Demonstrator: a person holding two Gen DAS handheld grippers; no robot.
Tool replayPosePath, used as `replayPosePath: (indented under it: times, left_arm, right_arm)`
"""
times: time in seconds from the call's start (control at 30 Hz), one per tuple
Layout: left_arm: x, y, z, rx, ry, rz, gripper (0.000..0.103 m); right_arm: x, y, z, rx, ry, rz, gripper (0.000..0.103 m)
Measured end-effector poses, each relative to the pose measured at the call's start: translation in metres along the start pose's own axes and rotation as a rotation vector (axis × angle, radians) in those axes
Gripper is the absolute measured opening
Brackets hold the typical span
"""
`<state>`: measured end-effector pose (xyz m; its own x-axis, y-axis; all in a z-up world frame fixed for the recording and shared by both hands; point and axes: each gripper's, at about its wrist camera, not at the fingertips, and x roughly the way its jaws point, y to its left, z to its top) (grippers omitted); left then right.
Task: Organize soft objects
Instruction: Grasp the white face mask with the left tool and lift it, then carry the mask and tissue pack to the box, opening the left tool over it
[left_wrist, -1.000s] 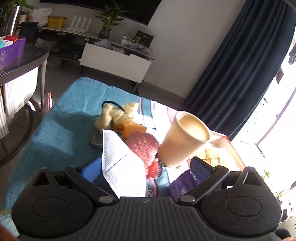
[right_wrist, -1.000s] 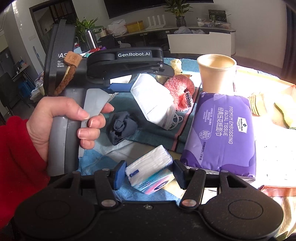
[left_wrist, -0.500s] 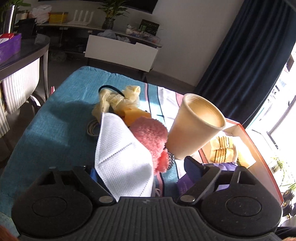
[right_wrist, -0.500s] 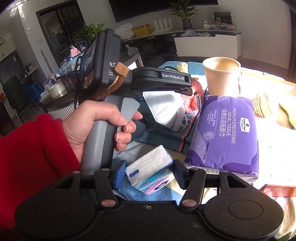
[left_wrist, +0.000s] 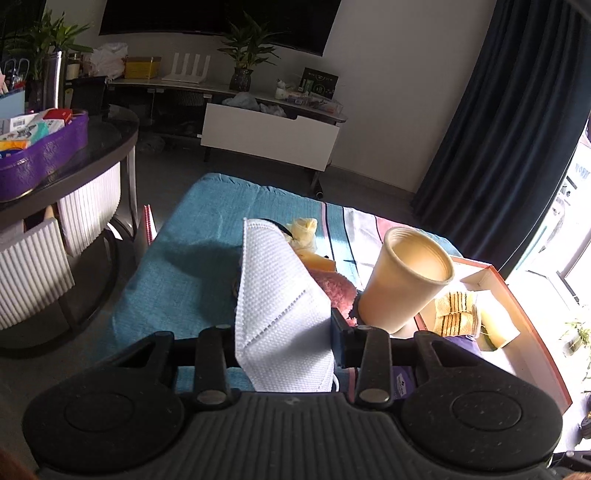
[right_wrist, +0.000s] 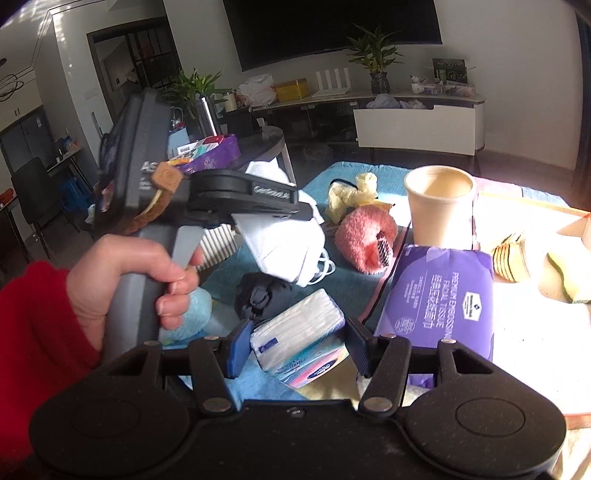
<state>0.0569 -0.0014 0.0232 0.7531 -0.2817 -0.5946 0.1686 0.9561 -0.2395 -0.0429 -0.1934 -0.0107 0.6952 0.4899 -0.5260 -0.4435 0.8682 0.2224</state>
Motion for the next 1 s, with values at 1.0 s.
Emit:
replayPosePath:
  times: [1.0]
  left_arm:
    - [-0.049, -0.043, -0.01, 0.099, -0.027, -0.005, 0.039]
  right_arm:
    - [-0.011, -0.045, 0.05, 0.003, -0.12, -0.148, 0.066]
